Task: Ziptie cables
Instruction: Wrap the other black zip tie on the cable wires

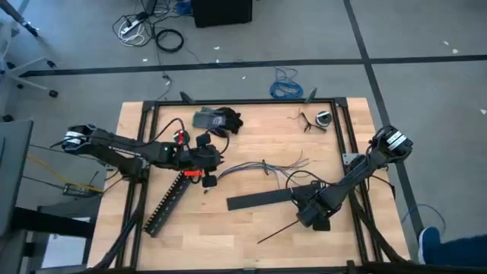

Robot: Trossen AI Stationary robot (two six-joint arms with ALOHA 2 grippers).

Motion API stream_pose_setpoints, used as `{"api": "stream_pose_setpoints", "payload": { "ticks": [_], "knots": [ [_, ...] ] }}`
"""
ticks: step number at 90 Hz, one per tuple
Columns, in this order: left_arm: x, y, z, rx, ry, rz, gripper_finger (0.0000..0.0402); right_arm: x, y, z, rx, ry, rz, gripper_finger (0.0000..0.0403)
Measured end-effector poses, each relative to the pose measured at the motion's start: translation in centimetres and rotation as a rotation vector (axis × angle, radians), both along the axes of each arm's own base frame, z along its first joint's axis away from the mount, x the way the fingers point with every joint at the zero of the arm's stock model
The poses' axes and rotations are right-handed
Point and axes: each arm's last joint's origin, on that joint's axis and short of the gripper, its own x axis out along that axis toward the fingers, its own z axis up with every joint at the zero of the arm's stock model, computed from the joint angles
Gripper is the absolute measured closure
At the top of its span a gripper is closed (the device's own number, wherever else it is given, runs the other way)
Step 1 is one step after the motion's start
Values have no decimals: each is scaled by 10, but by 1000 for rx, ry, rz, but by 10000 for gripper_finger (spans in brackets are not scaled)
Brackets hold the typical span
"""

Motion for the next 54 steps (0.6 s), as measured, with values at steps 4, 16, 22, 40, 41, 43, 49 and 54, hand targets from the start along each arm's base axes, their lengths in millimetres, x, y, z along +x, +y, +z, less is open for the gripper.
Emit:
{"api": "stream_pose_setpoints", "payload": {
  "ticks": [4, 16, 22, 40, 41, 43, 49, 54],
  "knots": [
    [0, 0, 0, -6, -3, 5, 348, 1, 1, 0, 6, -5, 0, 149],
    [0, 0, 0, -10, -5, 9, 348, 3, 4, 0, 45, -29, 2, 230],
    [0, 0, 0, -11, -5, 9, 348, 4, 6, 0, 70, -40, 3, 277],
    [0, 0, 0, -10, -5, 9, 348, 3, 8, -8, 211, -15, -33, 393],
    [0, 0, 0, -10, -5, 9, 348, 3, 8, -8, 213, -14, -42, 394],
    [0, 0, 0, -10, -5, 9, 348, 4, 7, -7, 216, -12, -59, 395],
    [0, 0, 0, -10, -4, 9, 348, 8, 5, -4, 235, -5, -109, 400],
    [0, 0, 0, -8, -3, 7, 348, 15, 6, 2, 276, -23, -121, 401]
  ]
}}
